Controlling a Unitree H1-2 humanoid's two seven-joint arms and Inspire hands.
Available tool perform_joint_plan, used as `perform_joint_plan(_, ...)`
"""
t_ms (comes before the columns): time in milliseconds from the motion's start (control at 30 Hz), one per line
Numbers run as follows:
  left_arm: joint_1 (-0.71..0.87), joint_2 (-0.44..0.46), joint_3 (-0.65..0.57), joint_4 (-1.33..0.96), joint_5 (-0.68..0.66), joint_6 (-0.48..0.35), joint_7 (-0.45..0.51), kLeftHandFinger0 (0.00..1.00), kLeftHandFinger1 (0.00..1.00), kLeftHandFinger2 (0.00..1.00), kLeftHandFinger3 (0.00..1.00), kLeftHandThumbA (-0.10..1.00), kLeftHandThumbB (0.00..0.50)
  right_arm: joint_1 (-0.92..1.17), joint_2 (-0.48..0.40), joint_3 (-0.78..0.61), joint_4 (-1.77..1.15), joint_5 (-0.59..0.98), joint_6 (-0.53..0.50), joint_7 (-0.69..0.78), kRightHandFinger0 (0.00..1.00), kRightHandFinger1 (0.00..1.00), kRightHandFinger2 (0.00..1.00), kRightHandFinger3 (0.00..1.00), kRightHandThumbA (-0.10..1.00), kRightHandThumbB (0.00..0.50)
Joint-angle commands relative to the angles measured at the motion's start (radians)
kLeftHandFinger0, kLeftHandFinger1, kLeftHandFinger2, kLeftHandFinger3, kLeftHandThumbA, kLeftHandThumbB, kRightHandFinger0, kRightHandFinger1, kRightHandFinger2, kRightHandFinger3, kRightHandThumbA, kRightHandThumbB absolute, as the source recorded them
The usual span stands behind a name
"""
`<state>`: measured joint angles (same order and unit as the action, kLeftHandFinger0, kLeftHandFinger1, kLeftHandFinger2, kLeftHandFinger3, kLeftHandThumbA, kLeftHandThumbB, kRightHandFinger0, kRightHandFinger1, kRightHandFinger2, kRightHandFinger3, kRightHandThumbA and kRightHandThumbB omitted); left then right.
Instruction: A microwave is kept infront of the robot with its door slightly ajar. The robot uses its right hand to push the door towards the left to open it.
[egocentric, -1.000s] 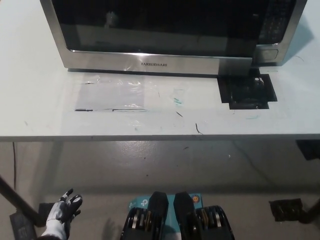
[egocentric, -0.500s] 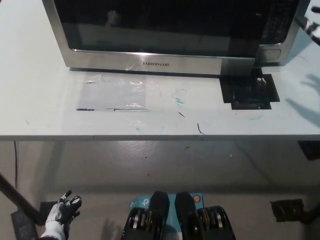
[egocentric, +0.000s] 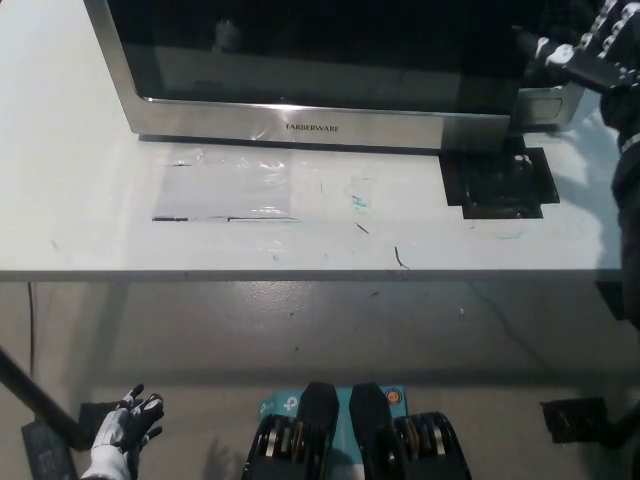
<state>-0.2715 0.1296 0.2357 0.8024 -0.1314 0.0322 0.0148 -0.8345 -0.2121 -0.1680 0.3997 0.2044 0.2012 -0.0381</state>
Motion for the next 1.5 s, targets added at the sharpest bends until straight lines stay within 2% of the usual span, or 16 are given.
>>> perform_joint_plan(0, -0.014, 0.018, 0.002, -0.018, -0.018, -0.032, -0.018, 0.96, 0.9, 0.93, 1.0, 0.32, 0.119, -0.099, 0.016, -0.003, 0.036, -0.009, -0.096, -0.003, 0.7, 0.89, 0.89, 0.99, 0.99, 0.263)
perform_joint_plan(100, -0.013, 0.017, -0.004, -0.025, -0.013, -0.028, -0.017, 0.96, 0.92, 0.95, 1.0, 0.32, 0.086, -0.093, 0.039, -0.003, 0.04, -0.011, -0.112, -0.015, 0.73, 0.91, 0.9, 0.99, 1.0, 0.237)
perform_joint_plan(200, -0.01, 0.023, -0.018, -0.025, 0.004, -0.032, -0.015, 0.98, 0.95, 0.96, 1.0, 0.36, 0.089, -0.086, 0.051, 0.006, 0.043, -0.027, -0.124, -0.022, 0.69, 0.86, 0.88, 0.98, 1.0, 0.246)
perform_joint_plan(233, -0.011, 0.024, -0.015, -0.025, -0.002, -0.034, -0.016, 0.96, 0.93, 0.96, 1.0, 0.35, 0.07, -0.078, 0.059, 0.011, 0.031, -0.029, -0.115, -0.021, 0.69, 0.88, 0.91, 0.99, 1.0, 0.241)
perform_joint_plan(467, -0.014, 0.028, -0.019, -0.03, 0.003, -0.021, -0.005, 0.93, 0.94, 0.95, 1.0, 0.35, 0.083, -0.033, 0.094, 0.038, -0.003, -0.031, -0.122, 0.012, 0.68, 0.85, 0.88, 0.98, 1.0, 0.188)
perform_joint_plan(600, -0.011, 0.028, -0.02, -0.033, 0.003, -0.019, -0.006, 0.95, 0.94, 0.95, 1.0, 0.35, 0.081, 0.021, 0.122, 0.044, -0.079, 0.0, -0.083, 0.032, 0.69, 0.85, 0.87, 1.0, 0.99, 0.195)
perform_joint_plan(667, -0.011, 0.027, -0.013, -0.042, -0.005, -0.004, -0.006, 0.92, 0.91, 0.93, 1.0, 0.34, 0.073, 0.076, 0.138, 0.072, -0.156, -0.004, -0.061, 0.048, 0.69, 0.83, 0.84, 0.99, 1.0, 0.265)
perform_joint_plan(733, -0.009, 0.033, -0.019, -0.04, 0.002, -0.007, -0.009, 0.93, 0.93, 0.94, 1.0, 0.35, 0.076, 0.117, 0.148, 0.088, -0.207, -0.002, -0.056, 0.057, 0.68, 0.83, 0.82, 0.97, 0.99, 0.272)
perform_joint_plan(833, -0.008, 0.036, -0.023, -0.041, 0.005, -0.01, -0.015, 0.94, 0.92, 0.95, 1.0, 0.37, 0.086, 0.191, 0.157, 0.109, -0.306, 0.012, -0.032, 0.071, 0.65, 0.8, 0.81, 0.93, 1.0, 0.199)
perform_joint_plan(1000, -0.01, 0.039, -0.027, -0.037, 0.011, 0.0, -0.001, 0.96, 0.93, 0.95, 1.0, 0.38, 0.097, 0.237, 0.163, 0.118, -0.372, 0.025, -0.004, 0.066, 0.63, 0.8, 0.82, 0.94, 1.0, 0.182)
perform_joint_plan(1033, -0.009, 0.041, -0.03, -0.036, 0.016, -0.003, 0.002, 1.0, 0.93, 0.94, 1.0, 0.39, 0.101, 0.283, 0.161, 0.129, -0.426, 0.03, 0.015, 0.072, 0.63, 0.79, 0.81, 0.95, 1.0, 0.218)
perform_joint_plan(1133, -0.009, 0.037, -0.018, -0.033, -0.003, 0.001, -0.003, 1.0, 0.92, 0.93, 1.0, 0.36, 0.111, 0.333, 0.162, 0.137, -0.48, 0.039, 0.03, 0.07, 0.62, 0.78, 0.79, 0.93, 1.0, 0.22)
perform_joint_plan(1167, -0.009, 0.035, -0.015, -0.033, -0.007, 0.001, -0.004, 0.98, 0.91, 0.92, 1.0, 0.33, 0.113, 0.363, 0.162, 0.145, -0.512, 0.043, 0.036, 0.073, 0.61, 0.78, 0.8, 0.94, 1.0, 0.201)
perform_joint_plan(1267, -0.008, 0.037, -0.02, -0.034, 0.0, 0.0, -0.005, 0.97, 0.91, 0.92, 1.0, 0.35, 0.109, 0.401, 0.159, 0.158, -0.559, 0.051, 0.05, 0.075, 0.62, 0.78, 0.81, 0.95, 1.0, 0.194)
perform_joint_plan(1367, -0.006, 0.039, -0.025, -0.041, 0.006, 0.015, -0.002, 1.0, 0.96, 0.98, 1.0, 0.37, 0.093, 0.469, 0.166, 0.179, -0.634, 0.072, 0.072, 0.079, 0.66, 0.8, 0.83, 0.97, 1.0, 0.185)
perform_joint_plan(1467, -0.009, 0.04, -0.025, -0.032, 0.004, 0.004, -0.006, 1.0, 0.92, 0.94, 1.0, 0.36, 0.104, 0.521, 0.172, 0.204, -0.691, 0.076, 0.086, 0.075, 0.65, 0.81, 0.83, 0.96, 1.0, 0.173)
